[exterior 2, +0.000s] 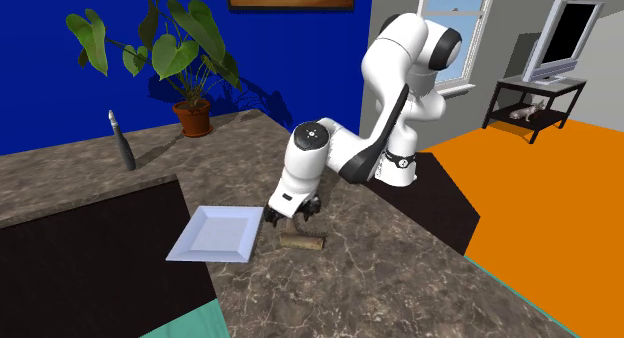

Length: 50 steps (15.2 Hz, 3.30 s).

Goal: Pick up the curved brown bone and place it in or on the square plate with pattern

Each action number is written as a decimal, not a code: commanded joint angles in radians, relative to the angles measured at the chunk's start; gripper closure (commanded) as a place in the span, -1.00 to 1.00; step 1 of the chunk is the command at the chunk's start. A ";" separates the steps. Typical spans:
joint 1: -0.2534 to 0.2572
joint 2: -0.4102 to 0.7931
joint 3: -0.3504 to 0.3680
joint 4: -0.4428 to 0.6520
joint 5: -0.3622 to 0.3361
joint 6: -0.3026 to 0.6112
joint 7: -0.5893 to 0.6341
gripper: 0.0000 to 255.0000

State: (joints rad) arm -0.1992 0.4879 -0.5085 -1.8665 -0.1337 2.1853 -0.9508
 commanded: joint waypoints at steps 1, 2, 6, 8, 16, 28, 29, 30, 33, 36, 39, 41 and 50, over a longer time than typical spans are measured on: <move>-0.008 0.013 0.001 -0.011 0.004 0.024 -0.002 -1.00; -0.011 0.020 0.002 -0.015 0.006 0.035 -0.003 -1.00; -0.021 0.039 0.005 -0.026 0.011 0.064 -0.006 -1.00; -0.021 0.039 0.005 -0.026 0.011 0.064 -0.006 -1.00; -0.021 0.039 0.005 -0.025 0.011 0.064 -0.006 1.00; -0.008 -0.015 -0.010 -0.015 -0.006 0.004 -0.011 1.00; -0.006 -0.023 -0.012 -0.012 -0.009 -0.007 -0.012 1.00; -0.004 -0.032 -0.014 -0.010 -0.012 -0.017 -0.013 1.00; 0.002 -0.056 -0.020 0.000 -0.020 -0.049 -0.016 1.00; 0.007 -0.079 -0.025 0.011 -0.028 -0.081 -0.019 1.00; 0.012 -0.100 -0.030 0.025 -0.035 -0.113 -0.023 1.00; -0.031 -0.052 -0.031 0.088 -0.012 -0.120 -0.073 1.00; -0.253 0.198 -0.013 0.468 0.096 -0.209 -0.271 1.00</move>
State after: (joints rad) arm -0.4247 0.6579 -0.5240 -1.4497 -0.0489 1.9930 -1.1993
